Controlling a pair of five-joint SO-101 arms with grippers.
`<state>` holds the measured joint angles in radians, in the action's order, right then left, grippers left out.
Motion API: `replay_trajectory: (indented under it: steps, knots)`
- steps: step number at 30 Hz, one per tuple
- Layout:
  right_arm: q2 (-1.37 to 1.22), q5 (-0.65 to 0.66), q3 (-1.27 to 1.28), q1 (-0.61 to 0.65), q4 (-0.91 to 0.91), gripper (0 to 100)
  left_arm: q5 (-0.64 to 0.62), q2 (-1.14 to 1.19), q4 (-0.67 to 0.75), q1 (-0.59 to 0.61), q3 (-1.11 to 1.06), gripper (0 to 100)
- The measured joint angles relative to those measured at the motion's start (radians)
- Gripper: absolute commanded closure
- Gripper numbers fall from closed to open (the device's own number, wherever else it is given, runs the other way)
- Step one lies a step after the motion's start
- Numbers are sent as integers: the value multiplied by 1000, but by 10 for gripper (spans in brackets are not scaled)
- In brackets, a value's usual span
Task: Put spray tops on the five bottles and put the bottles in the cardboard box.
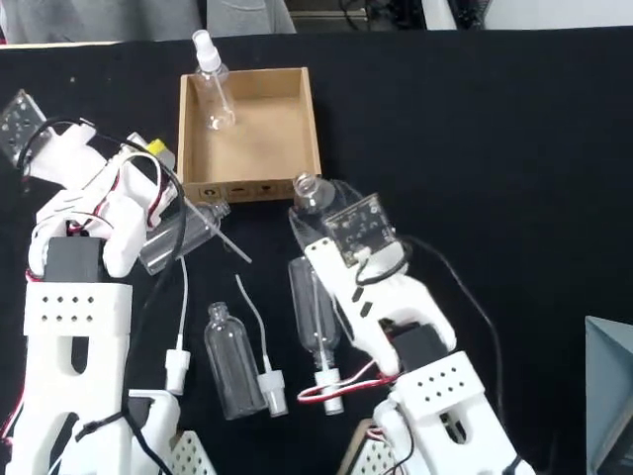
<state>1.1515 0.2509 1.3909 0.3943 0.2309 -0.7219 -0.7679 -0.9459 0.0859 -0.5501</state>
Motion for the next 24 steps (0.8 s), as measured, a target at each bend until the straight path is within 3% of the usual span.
replay_trajectory:
  steps: [15, 24]
  knots:
    - [0, 14, 0, 15, -3, 988, -20, -256, 38, 0, -64, 972]
    - [0, 117, 0, 15, -3, 988, -20, -284, 43, 0, -77, 972]
